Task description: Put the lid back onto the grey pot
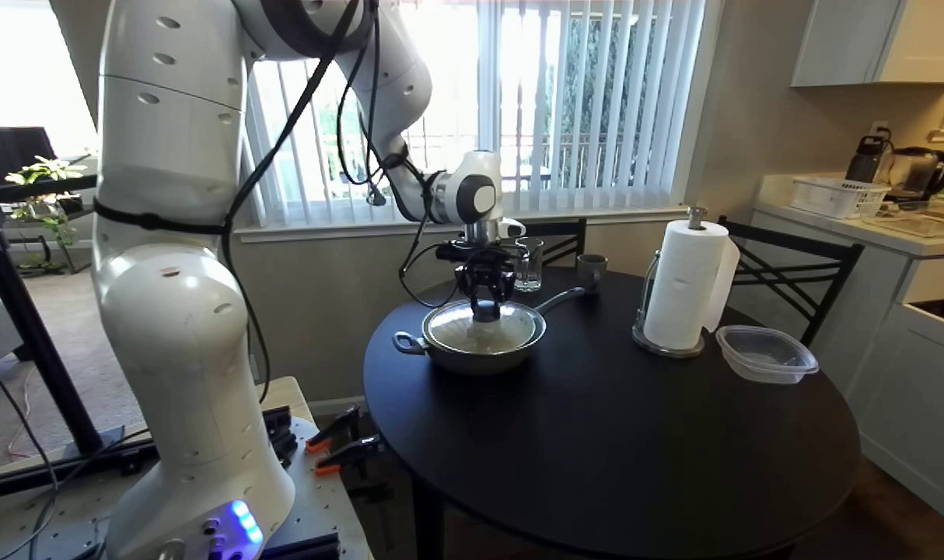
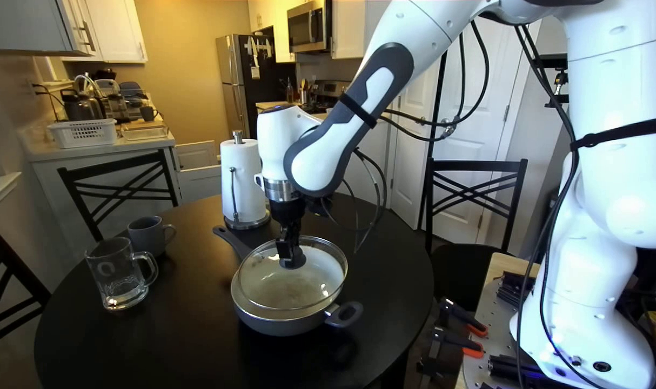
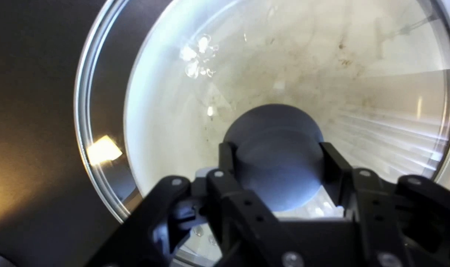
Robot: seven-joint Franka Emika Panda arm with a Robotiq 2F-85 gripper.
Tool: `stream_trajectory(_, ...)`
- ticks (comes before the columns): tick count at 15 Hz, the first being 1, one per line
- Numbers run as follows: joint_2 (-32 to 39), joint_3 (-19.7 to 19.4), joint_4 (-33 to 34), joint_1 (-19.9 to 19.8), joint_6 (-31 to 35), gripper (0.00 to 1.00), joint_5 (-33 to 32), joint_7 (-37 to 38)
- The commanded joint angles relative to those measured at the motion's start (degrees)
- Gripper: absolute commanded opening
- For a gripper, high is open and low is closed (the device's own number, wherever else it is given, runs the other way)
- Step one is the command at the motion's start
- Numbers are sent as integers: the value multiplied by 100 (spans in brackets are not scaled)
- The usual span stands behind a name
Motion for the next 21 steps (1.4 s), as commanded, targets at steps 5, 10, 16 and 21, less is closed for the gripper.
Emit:
stream_trajectory(5, -501, -3, -682, -26, 402, 33, -338, -255)
stream_trajectory(10, -522, 195, -651, -137, 337, 33, 130, -779)
stream_trajectory(16, -529, 474, -645, -277, 284, 33, 920, -1679)
stream_trajectory(21, -472, 399, -636, -265, 408, 33, 851, -1582)
